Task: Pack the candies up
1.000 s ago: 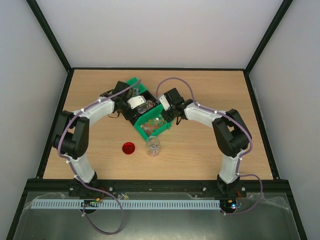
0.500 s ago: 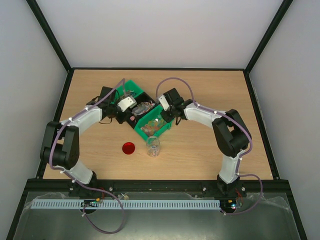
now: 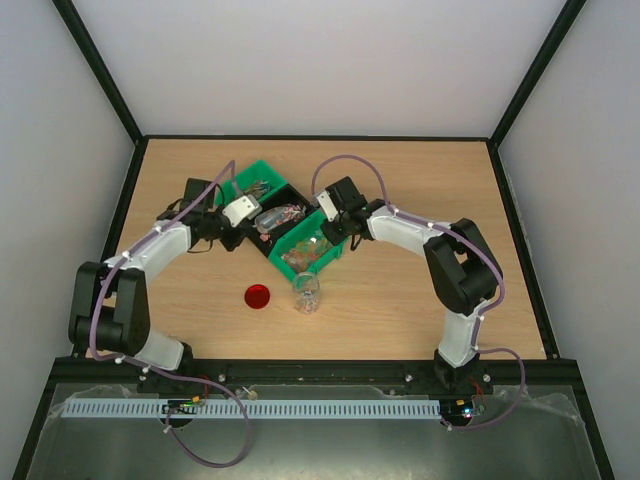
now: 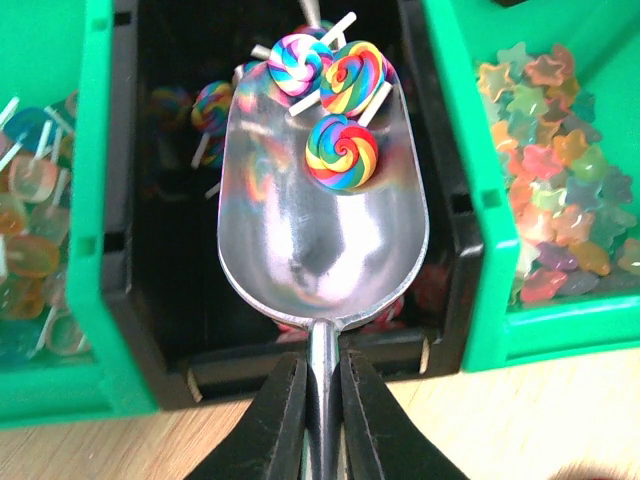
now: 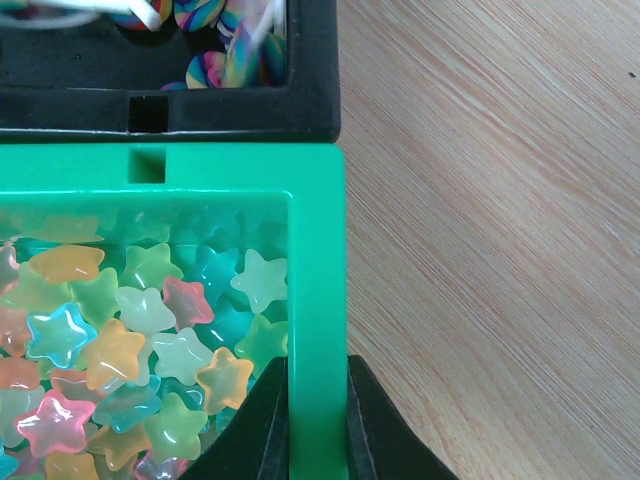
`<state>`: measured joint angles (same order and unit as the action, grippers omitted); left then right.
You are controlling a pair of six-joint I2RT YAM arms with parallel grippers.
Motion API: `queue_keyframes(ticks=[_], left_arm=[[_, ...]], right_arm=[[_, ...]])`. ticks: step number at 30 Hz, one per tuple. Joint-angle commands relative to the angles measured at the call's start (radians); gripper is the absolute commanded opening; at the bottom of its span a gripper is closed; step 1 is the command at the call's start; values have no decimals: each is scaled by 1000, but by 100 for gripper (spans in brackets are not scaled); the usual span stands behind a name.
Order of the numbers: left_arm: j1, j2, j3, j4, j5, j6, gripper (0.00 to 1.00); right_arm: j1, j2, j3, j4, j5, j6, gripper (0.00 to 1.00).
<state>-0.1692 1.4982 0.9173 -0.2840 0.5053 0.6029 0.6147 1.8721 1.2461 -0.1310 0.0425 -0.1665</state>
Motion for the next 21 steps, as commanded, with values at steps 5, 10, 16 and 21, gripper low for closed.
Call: queue_keyframes(ticks=[5,10,16,21], left_arm=[[97,-46,-24,-35,57,93,2],[105,-68,-4,-90,129,144,2],[124,-117,6,-115,201,177,2],[164,-132,7,-143,320,170,2]], right_arm=[[-20,-8,16,12,80,12,2],[-32,-9,22,8,83,26,5],[-40,-20,40,-24,42,30,38],[-41,-44,41,-30,30,32,54]])
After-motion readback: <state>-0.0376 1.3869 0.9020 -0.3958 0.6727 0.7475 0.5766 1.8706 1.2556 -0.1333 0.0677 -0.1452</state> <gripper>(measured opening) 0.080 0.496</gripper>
